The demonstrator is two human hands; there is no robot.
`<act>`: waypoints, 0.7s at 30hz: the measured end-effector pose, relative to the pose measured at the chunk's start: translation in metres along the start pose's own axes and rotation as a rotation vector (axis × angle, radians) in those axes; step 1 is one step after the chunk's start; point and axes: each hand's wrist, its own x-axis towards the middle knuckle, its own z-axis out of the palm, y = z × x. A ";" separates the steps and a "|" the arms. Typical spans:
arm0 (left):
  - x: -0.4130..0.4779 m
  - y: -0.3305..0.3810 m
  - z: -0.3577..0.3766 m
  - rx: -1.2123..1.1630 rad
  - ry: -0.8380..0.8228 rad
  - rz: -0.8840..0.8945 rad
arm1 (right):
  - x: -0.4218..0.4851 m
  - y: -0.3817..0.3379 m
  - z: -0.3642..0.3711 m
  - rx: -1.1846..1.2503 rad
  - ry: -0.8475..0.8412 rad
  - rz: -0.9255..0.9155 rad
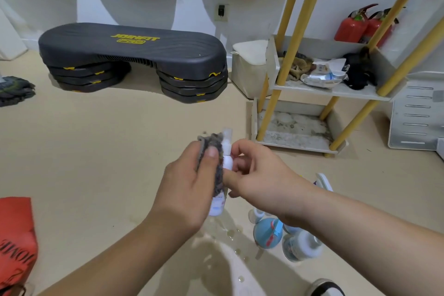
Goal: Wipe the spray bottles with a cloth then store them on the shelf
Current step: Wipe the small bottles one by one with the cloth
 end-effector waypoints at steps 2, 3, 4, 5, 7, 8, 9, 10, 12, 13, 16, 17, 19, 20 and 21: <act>0.009 0.003 -0.002 -0.303 -0.066 -0.311 | 0.000 -0.002 -0.003 0.083 -0.101 0.070; 0.012 0.004 -0.003 -0.459 -0.104 -0.421 | 0.000 -0.002 -0.005 0.112 -0.131 0.092; 0.013 0.005 -0.004 -0.604 -0.136 -0.500 | 0.000 -0.002 -0.008 0.137 -0.151 0.102; 0.012 0.006 -0.005 -0.706 -0.163 -0.550 | 0.001 -0.003 -0.010 0.160 -0.167 0.105; 0.013 0.006 -0.006 -0.781 -0.190 -0.575 | 0.001 -0.003 -0.012 0.192 -0.185 0.114; 0.013 0.005 -0.006 -0.778 -0.197 -0.568 | 0.001 -0.003 -0.012 0.195 -0.189 0.116; 0.013 0.006 -0.005 -0.735 -0.203 -0.551 | 0.002 -0.003 -0.012 0.195 -0.190 0.117; 0.011 0.008 -0.004 -0.633 -0.193 -0.511 | 0.002 -0.003 -0.012 0.194 -0.186 0.118; 0.005 0.010 -0.001 -0.269 -0.145 -0.303 | 0.004 -0.002 -0.010 0.188 -0.157 0.124; -0.001 0.008 0.001 -0.105 -0.125 -0.143 | 0.005 -0.001 -0.009 0.177 -0.133 0.126; -0.016 0.001 0.006 0.057 -0.194 0.186 | 0.007 0.001 -0.009 0.173 -0.057 0.139; -0.017 -0.001 0.005 0.035 -0.216 0.199 | 0.007 0.001 -0.010 0.195 -0.047 0.144; -0.011 -0.006 0.003 -0.063 -0.214 0.111 | 0.007 -0.001 -0.014 0.287 -0.044 0.147; -0.008 -0.005 0.002 -0.129 -0.205 0.013 | 0.007 -0.002 -0.016 0.337 -0.044 0.145; -0.005 -0.005 0.001 -0.212 -0.202 -0.115 | 0.008 -0.002 -0.019 0.368 -0.040 0.140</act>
